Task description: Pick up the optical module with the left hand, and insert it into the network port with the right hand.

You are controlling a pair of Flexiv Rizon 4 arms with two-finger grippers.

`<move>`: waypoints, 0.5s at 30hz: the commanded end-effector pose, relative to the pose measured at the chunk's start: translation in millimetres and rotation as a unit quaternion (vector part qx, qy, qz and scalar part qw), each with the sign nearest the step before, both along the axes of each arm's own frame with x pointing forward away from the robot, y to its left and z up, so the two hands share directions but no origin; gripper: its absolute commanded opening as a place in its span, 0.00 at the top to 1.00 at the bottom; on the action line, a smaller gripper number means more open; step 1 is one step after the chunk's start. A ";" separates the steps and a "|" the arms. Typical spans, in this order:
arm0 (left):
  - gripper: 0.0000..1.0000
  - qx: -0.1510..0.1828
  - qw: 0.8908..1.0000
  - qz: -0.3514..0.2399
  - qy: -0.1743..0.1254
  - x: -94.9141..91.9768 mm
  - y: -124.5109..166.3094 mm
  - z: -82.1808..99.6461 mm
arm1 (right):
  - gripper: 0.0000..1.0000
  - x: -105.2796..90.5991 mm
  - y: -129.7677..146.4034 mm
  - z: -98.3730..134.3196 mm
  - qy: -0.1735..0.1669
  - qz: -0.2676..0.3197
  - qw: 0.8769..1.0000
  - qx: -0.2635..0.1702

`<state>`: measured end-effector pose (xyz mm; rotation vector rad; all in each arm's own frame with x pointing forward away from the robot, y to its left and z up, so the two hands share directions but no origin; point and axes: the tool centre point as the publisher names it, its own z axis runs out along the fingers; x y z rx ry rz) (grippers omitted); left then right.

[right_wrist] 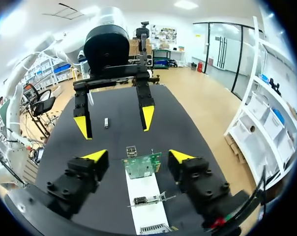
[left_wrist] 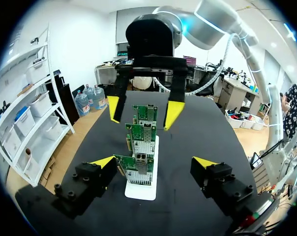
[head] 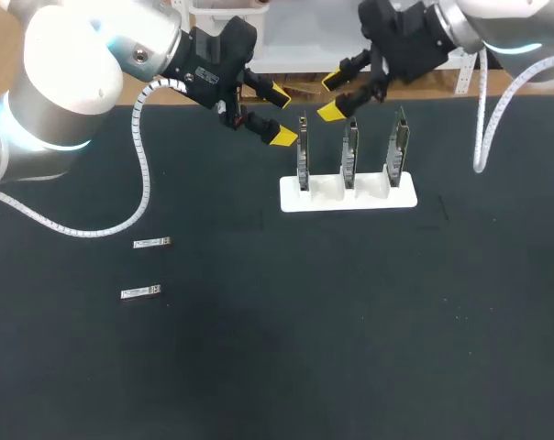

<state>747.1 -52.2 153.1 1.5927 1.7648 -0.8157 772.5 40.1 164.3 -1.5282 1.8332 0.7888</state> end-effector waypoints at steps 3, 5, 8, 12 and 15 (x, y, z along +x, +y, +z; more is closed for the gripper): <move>0.00 0.003 1.000 0.002 0.001 -0.4 -1.0 1.0 | 1.00 0.2 1.4 -2.4 -0.007 0.006 1.000 -0.001; 0.00 0.003 1.000 0.002 0.001 -0.4 -1.0 1.0 | 1.00 -0.1 2.9 -3.4 -0.005 0.009 1.000 0.002; 0.00 0.003 1.000 0.002 0.001 -0.4 -1.0 1.0 | 1.00 -0.9 5.9 -2.5 -0.006 0.013 1.000 0.004; 0.00 0.003 1.000 0.002 0.001 -0.4 -1.0 1.0 | 1.00 -0.3 9.9 -2.9 -0.006 0.020 1.000 0.005; 0.00 0.003 1.000 0.002 0.001 -0.4 -1.0 1.0 | 1.00 0.6 13.0 -4.0 -0.010 0.025 1.000 0.002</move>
